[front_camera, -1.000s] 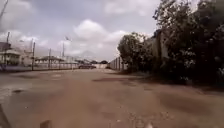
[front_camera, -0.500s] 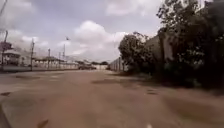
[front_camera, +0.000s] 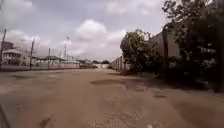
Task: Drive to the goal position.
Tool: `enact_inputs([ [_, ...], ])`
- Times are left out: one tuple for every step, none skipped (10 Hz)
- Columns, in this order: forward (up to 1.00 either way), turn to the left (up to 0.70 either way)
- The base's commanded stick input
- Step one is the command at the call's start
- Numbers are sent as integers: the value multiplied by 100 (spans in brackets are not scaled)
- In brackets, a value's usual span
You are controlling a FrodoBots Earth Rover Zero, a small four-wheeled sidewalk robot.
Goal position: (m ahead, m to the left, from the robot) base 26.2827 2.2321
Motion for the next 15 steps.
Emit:
enact_inputs([
  [70, 0],
  [70, 0],
  [70, 0],
  [70, 0],
  [70, 0],
  [70, 0],
  [70, 0],
  [70, 0],
  [24, 0],
  [0, 0],
  [0, 0],
  [49, 0],
  [70, 0],
  [70, 0],
  [70, 0],
])
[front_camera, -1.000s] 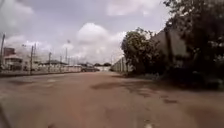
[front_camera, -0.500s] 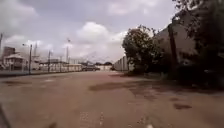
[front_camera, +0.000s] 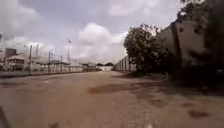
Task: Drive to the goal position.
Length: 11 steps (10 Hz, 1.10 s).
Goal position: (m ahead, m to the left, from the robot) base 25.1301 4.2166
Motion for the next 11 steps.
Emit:
enact_inputs([
  [70, 0],
  [70, 0],
  [70, 0],
  [70, 0],
  [70, -30],
  [70, -13],
  [70, -15],
  [70, -14],
  [70, -2],
  [70, -5],
  [70, -5],
])
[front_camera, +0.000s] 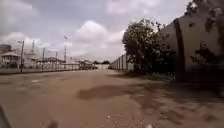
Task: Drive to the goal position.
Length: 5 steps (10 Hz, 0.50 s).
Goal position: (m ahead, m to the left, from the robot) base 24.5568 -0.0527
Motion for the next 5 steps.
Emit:
enact_inputs([
  [70, -3],
  [70, 0],
  [70, 0],
  [70, 0],
  [70, 0],
])
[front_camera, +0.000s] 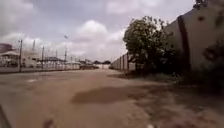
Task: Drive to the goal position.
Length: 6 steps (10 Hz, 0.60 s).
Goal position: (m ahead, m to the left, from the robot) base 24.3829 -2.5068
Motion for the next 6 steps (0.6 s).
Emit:
enact_inputs([
  [70, 0],
  [70, 0],
  [70, 5],
  [70, 24],
  [70, 31],
  [70, 35],
])
